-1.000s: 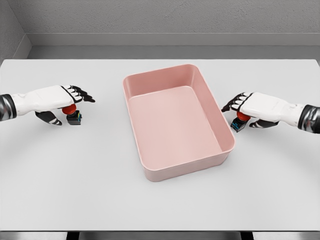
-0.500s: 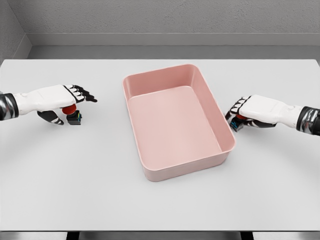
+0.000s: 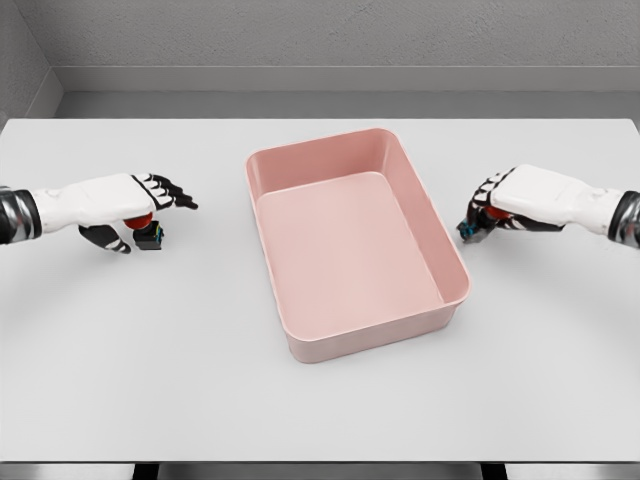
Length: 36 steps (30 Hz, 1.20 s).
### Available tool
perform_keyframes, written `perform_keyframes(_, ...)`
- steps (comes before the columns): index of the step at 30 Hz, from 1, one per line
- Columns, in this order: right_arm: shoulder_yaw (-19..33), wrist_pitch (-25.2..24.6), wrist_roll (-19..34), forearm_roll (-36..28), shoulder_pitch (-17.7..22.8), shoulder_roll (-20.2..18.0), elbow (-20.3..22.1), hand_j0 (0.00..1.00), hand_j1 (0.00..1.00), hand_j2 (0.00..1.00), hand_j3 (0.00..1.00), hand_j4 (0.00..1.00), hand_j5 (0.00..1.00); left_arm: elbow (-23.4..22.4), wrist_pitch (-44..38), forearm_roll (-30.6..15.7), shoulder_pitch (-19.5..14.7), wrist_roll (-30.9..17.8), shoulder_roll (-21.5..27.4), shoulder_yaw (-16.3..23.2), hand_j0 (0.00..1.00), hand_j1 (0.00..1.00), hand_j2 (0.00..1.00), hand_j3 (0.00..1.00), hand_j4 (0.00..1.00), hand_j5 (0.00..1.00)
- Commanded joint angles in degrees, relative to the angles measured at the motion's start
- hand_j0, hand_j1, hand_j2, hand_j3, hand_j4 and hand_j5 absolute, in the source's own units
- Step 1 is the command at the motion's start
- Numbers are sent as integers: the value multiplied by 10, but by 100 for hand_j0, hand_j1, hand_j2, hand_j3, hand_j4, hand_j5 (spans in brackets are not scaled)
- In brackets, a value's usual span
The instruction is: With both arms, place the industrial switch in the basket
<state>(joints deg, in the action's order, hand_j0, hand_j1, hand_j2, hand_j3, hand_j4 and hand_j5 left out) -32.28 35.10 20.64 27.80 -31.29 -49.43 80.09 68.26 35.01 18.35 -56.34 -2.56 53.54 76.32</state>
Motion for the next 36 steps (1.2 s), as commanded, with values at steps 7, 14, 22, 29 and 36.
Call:
perform_keyframes(7,6,-1,-1,-25,0,-10,1,48,48,48,48,48,48,-1,0,-2,1,0,1,1,87,87,87,87,87,87)
perform_keyframes(14,8,-1,-2,-42,-11,-22,3,49,49,49,49,49,49,-2,0,1,0,-1,1,0,66,66,66,66,66,66)
perform_keyframes(22,16,-1,-2,-73,-35,-33,17,49,49,49,49,49,49,-4,0,3,0,-2,3,0,59,59,59,59,59,59)
perform_keyframes(29,15,-1,-4,-75,-66,-27,78,49,49,49,49,49,49,-4,0,3,-3,-3,3,0,45,45,45,45,45,45)
perform_keyframes(36,14,-1,-2,-97,-82,1,111,49,49,49,49,49,49,-1,0,3,-22,-2,2,0,42,42,42,42,42,42)
